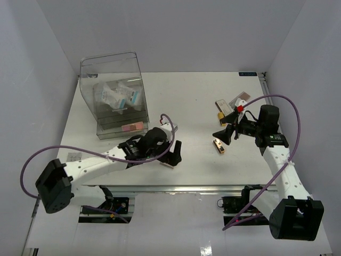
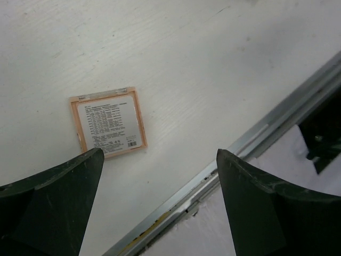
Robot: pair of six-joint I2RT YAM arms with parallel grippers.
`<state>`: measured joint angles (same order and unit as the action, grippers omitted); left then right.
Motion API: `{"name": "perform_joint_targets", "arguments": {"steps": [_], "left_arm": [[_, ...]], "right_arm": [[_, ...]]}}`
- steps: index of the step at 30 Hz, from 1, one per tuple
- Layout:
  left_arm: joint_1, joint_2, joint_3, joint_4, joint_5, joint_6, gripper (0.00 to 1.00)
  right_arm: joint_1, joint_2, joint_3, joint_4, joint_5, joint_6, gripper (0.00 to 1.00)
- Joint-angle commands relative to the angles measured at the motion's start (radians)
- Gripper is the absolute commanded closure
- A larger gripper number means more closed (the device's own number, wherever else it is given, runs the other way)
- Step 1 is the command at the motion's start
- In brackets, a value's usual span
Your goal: Organize the makeup
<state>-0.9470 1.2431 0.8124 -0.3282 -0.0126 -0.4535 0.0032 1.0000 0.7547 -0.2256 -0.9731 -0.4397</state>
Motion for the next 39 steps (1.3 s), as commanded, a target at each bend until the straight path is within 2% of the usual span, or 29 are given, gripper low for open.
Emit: {"name": "perform_joint_targets", "arguments": {"steps": [1,8,14,24,35,39], "left_arm": [[-0.047,0.158,0.078,-0.086,-0.256,0.026,0.02],[-0.053,0.303,0.134,-0.089,-0.326,0.093,0.02],[-0.053,0.383,0.178,-0.083,-0.286,0.125,0.02],[-0.053,0.388,0.165,-0.051,-0.200,0.113,0.02],[-0.053,0.426,0.140,-0.055,-0.234,0.061,0.02],[-0.053,0.432,0.144,-0.056,-0.244,0.048,0.07]], "right_arm": [[-0.061,-0.004,-0.002,0.049,-0.092,0.048,0.10],[-0.077,-0.003,-0.009,0.053,-0.092,0.044,0.10],[-0.088,-0.003,-0.012,0.057,-0.088,0.044,0.10],[-0.097,-0.006,-0.016,0.060,-0.090,0.044,0.10],[-0.098,-0.011,-0.017,0.058,-0.100,0.044,0.10],[-0.100,-0.013,-0.017,0.060,-0.101,0.044,0.10]]}}
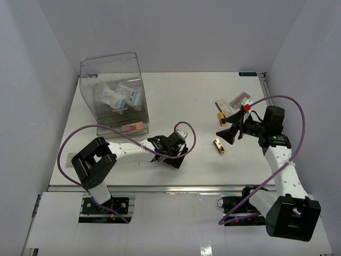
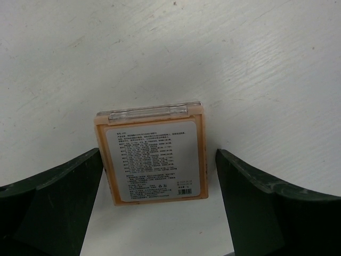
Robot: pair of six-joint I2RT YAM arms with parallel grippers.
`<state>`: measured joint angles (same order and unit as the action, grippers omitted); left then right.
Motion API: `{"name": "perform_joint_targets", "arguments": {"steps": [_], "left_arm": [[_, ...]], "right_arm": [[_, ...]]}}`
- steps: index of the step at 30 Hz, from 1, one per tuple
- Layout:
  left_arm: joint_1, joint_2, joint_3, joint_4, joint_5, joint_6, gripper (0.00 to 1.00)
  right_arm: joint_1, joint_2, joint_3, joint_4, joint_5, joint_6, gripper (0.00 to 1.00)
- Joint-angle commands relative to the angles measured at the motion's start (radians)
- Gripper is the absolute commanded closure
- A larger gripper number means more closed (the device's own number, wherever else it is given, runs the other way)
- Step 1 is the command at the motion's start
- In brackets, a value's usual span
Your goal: Organize the makeup
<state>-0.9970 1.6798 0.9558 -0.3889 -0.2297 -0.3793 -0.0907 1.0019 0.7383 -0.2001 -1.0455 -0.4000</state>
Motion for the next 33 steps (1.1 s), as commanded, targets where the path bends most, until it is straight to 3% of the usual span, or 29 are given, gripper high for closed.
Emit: {"name": "perform_joint_targets", "arguments": {"steps": [1,6,12,15,22,27,33], "left_arm": [[-0.003,-0.003,0.001,0.003,-0.025,-0.027,0.10],[-0.003,-0.036,0.001,-0.005,-0.037,-0.049,0.40],[0.008,-0.212,-0.005,-0.049,-0.142,-0.064,0.60],[0.066,-0.333,-0.009,-0.069,-0.160,-0.064,0.64],[0.387,-0.535,0.002,-0.082,-0.130,0.015,0.68],[0.541,-0.515,0.041,-0.083,-0.153,0.062,0.68],[0.638,-0.454,0.042,0.019,-0.188,0.101,0.67]], "right_arm": [[-0.007,-0.017,-0.002,0.034,-0.030,0.004,0.10],[-0.009,-0.022,-0.002,0.034,-0.030,0.004,0.10],[-0.011,-0.023,-0.005,0.036,-0.034,0.004,0.10],[-0.012,-0.023,-0.004,0.036,-0.034,0.004,0.10],[-0.012,-0.025,-0.004,0.036,-0.040,0.005,0.10],[-0.012,-0.023,-0.004,0.036,-0.047,0.007,0.10],[-0.012,-0.022,-0.005,0.036,-0.055,0.007,0.10]]}}
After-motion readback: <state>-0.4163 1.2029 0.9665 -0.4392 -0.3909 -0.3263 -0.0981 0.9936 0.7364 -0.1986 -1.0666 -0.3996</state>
